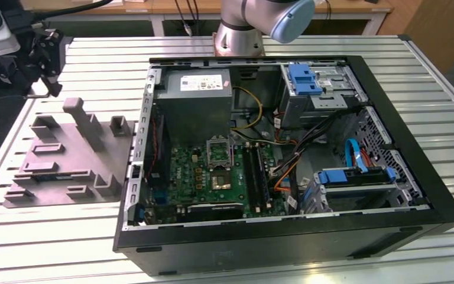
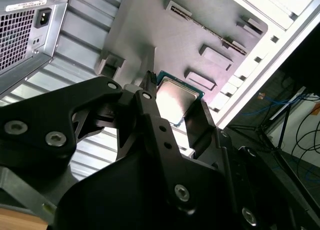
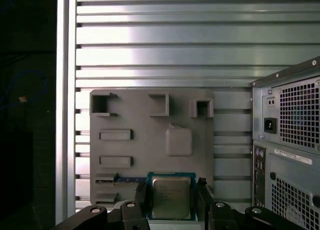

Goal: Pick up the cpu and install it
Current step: 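Pick up the cpu and move it towards the insertion slot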

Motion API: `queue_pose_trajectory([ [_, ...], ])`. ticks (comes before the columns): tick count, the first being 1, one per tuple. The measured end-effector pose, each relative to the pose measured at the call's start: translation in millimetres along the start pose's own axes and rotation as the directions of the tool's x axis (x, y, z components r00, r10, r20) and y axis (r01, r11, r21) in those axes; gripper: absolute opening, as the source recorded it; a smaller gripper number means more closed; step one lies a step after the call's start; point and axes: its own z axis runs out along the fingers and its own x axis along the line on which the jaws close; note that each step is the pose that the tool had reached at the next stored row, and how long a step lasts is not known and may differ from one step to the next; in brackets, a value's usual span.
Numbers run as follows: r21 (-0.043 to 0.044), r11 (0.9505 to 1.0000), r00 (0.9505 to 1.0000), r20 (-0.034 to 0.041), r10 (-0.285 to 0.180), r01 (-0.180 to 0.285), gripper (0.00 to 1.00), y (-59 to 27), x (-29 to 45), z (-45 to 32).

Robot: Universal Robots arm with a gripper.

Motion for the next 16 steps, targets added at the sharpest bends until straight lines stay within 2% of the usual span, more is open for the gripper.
queue_pose_trajectory([
  [8,-0.0001,1.0000,1.0000,0.0002,0.000,0.000,0.47,-4.2,-5.8,-0.1],
  [16,-0.0001,1.0000,1.0000,0.0002,0.000,0.000,0.47,-6.1,-19.2,-0.3],
])
